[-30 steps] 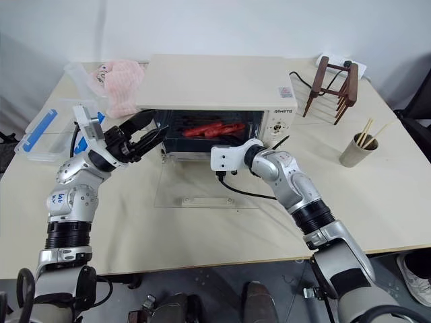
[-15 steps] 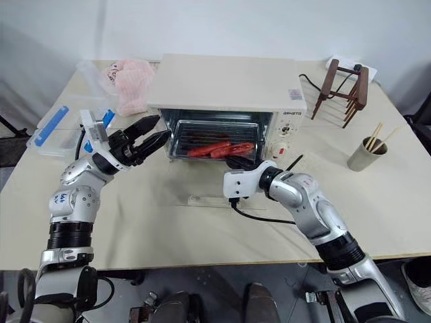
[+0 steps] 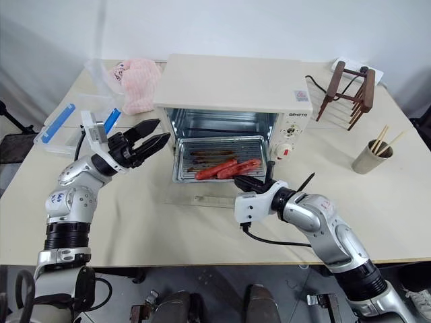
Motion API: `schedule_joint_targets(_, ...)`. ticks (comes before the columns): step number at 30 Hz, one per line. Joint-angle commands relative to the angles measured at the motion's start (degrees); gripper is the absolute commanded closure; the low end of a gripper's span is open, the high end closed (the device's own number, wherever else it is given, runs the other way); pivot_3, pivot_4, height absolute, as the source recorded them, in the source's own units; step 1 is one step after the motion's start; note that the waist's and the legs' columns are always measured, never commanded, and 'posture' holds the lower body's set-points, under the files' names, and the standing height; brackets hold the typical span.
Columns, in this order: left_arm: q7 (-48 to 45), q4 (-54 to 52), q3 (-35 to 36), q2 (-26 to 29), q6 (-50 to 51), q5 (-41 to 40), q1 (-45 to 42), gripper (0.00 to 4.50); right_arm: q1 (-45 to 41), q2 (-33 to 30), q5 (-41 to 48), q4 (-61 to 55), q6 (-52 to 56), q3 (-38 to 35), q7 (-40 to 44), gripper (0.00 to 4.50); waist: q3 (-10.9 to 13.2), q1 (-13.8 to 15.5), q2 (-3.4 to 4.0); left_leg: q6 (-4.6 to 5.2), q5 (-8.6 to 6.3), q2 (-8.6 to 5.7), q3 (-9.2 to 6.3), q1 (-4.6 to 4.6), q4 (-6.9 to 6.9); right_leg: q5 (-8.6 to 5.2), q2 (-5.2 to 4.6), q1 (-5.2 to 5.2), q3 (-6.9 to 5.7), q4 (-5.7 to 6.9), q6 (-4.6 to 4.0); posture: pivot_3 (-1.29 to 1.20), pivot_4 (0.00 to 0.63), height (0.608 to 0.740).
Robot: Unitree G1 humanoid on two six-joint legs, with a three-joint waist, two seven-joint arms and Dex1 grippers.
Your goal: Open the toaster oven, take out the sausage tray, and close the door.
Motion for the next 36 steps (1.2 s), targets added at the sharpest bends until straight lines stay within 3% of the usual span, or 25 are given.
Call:
schedule_joint_targets(1,0.25,-4.09,1.8,1.35,1.9,-1.96,1.79,1.11,0.9,-1.14,0.69,-3.02,-1.78,-2.88,-1.33,4.48,0.0,-0.01,0.0,0.0,0.0,0.0,0.0,0.0,0.0,0.0,0.0,0.0,0.0,0.0,0.0,0.0,0.15,0.74)
schedule_joint_targets(6,3.06,-8.75,4.82,3.46,12.18,-7.94,5.7,1.11,2.72,-2.2,1.69,-4.61,-2.66,-4.39,-0.78,4.48,0.01,-0.02,-0.01,0.0,0.0,0.02,-0.03,0.01,-0.01,0.0,0.0,-0.01,0.01,0.04,0.0,0.0,0.15,0.74)
schedule_joint_targets(11,10.03,-12.08,8.97,9.48,37.87,-21.25,9.17,1.11,4.09,-3.93,5.57,-7.25,-5.75,-6.23,-0.03,4.48,0.02,-0.02,-0.02,0.0,0.0,0.04,-0.07,0.02,0.04,0.0,-0.02,0.01,0.06,0.06,0.0,0.0,0.15,0.74)
schedule_joint_targets(16,19.55,-11.37,9.12,10.94,60.5,-30.68,7.54,1.11,3.49,-5.3,7.37,-7.15,-7.57,-6.13,1.61,4.48,0.01,0.09,-0.03,0.0,0.0,0.02,-0.16,0.09,0.04,0.0,-0.04,0.11,0.09,0.09,0.0,0.0,0.15,0.74)
schedule_joint_targets(33,45.52,-6.7,14.62,-5.51,65.84,-49.38,2.67,1.11,0.72,-5.68,10.61,-4.92,-10.89,-4.37,6.54,4.48,0.01,0.04,-0.05,-0.03,0.02,0.0,-0.15,0.13,0.06,0.0,-0.03,0.11,0.13,0.15,0.0,0.0,0.15,0.74)
schedule_joint_targets(36,50.31,-4.5,13.16,-5.49,67.4,-54.0,2.93,1.69,0.54,-5.85,10.94,-4.53,-11.32,-4.4,7.03,4.5,0.01,0.07,-0.06,-0.02,0.02,-0.02,-0.15,0.15,0.07,0.0,-0.07,0.15,0.13,0.14,0.0,0.0,0.15,0.74)
